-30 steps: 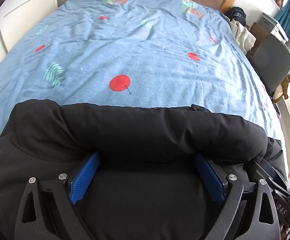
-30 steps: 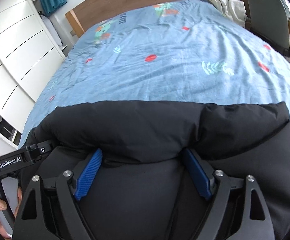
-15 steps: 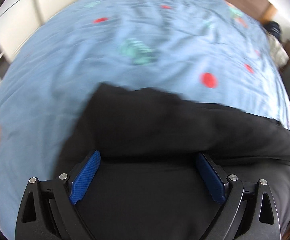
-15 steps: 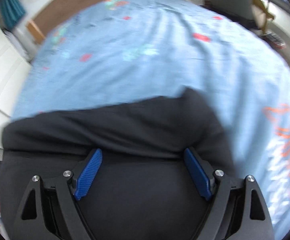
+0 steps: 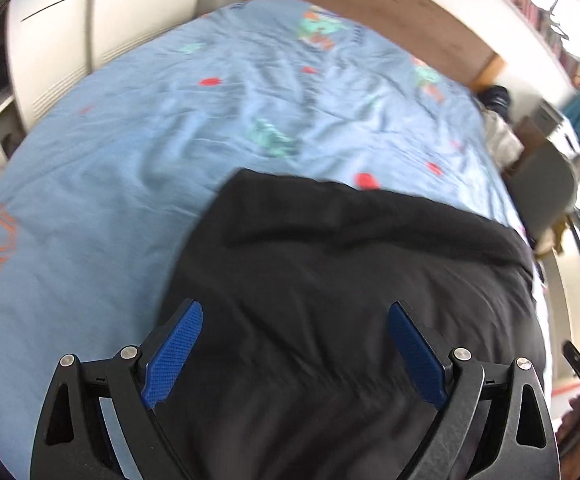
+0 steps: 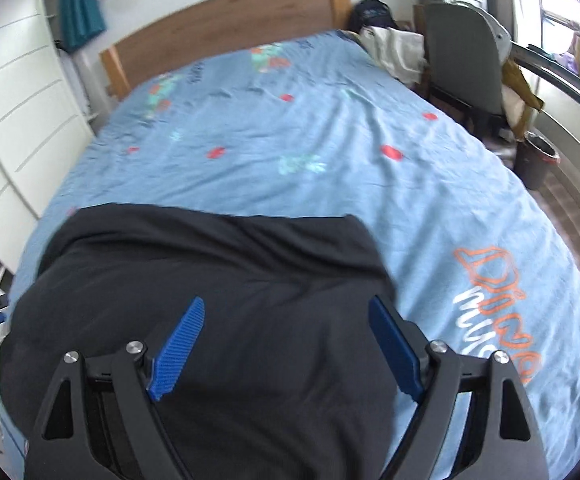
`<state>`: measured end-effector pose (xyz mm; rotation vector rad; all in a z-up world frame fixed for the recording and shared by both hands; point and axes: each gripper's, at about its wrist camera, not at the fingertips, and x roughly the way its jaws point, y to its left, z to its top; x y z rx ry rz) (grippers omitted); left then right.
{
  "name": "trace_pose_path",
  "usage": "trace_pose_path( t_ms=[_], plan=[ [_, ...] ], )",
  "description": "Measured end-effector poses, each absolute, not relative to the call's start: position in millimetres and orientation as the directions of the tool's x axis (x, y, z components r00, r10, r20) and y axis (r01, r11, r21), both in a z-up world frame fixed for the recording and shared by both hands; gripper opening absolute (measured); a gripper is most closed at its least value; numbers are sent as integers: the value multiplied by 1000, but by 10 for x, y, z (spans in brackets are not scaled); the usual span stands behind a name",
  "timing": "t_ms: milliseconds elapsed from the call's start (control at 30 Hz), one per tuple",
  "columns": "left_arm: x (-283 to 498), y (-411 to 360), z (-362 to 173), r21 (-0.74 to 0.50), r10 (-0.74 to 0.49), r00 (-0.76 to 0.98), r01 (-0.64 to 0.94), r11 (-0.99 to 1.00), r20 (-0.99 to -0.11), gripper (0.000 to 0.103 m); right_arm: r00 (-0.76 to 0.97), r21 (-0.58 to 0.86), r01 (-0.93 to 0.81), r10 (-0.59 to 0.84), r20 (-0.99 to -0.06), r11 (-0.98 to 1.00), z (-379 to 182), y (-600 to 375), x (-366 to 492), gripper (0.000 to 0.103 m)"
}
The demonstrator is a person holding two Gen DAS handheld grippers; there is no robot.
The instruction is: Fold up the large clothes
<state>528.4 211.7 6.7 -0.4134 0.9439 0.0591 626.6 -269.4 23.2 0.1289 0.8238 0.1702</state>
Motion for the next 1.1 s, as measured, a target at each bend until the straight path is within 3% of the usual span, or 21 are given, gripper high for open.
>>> trace_pose_path(
  t_ms=[267, 567, 767, 900, 1100],
  plan=[
    [5098, 1979, -348, -284, -116, 540, -239, 929, -833, 93, 620, 169, -137, 218, -754, 976, -236, -2299, 6003, 84],
    [4845, 2327, -458, -290, -81, 521, -333, 897, -850, 93, 586, 134, 1, 108, -803, 991, -383, -2847, 5908, 84],
    [4582, 2556, -501, -375, -132, 559, -344, 861, -818, 96, 606, 179, 31, 124, -785, 983, -304, -3206, 5680, 84],
    [4442, 2773, -549, -439, -161, 586, -369, 819, -794, 98, 615, 258, 40, 179, -768, 965, -310, -3442, 5563, 97],
    [4372, 2914, -524, -458, -150, 607, -391, 798, -780, 98, 611, 307, 53, 212, -762, 950, -361, -3636, 5519, 98]
  ],
)
